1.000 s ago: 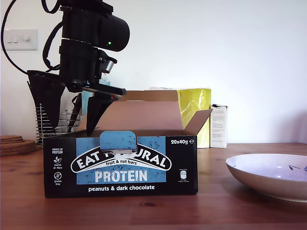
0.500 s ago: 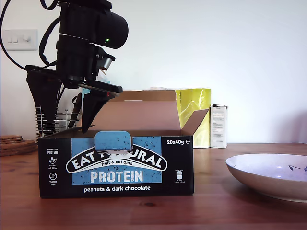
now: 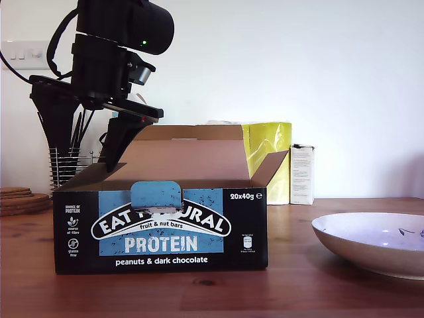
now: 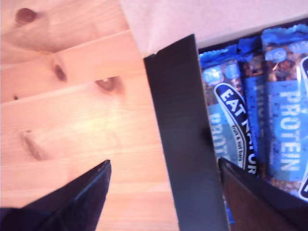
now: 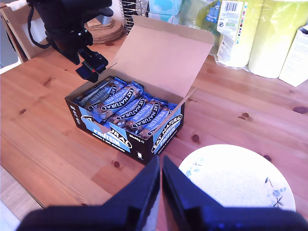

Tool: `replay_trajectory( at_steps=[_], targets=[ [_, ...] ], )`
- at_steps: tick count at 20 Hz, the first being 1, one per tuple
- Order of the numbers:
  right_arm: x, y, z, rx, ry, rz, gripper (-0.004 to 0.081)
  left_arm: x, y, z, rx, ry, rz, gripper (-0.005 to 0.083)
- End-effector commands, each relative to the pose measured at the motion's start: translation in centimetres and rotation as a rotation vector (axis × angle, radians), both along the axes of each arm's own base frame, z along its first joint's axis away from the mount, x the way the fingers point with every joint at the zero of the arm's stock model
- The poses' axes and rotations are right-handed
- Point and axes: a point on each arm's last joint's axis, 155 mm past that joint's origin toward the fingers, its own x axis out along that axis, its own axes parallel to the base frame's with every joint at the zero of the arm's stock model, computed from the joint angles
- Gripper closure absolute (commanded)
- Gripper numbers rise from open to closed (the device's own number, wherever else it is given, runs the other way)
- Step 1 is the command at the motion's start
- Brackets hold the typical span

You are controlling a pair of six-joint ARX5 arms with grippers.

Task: Spread the side flaps of the carton box of snackbars

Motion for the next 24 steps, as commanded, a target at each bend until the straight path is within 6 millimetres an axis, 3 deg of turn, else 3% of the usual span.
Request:
replay_trajectory(
  at_steps=[1, 24],
  targets=[
    [0.0, 0.1, -0.4, -0.006, 0.007, 0.006, 0.0783, 0.0, 0.6, 0.2, 0.018, -0.001, 0.004, 0.0128],
    [0.0, 0.1, -0.6, -0.009, 0.013, 0.006, 0.0783, 0.0, 3.4, 2.1, 0.120, -0.044, 0.036, 0.0129]
  ],
)
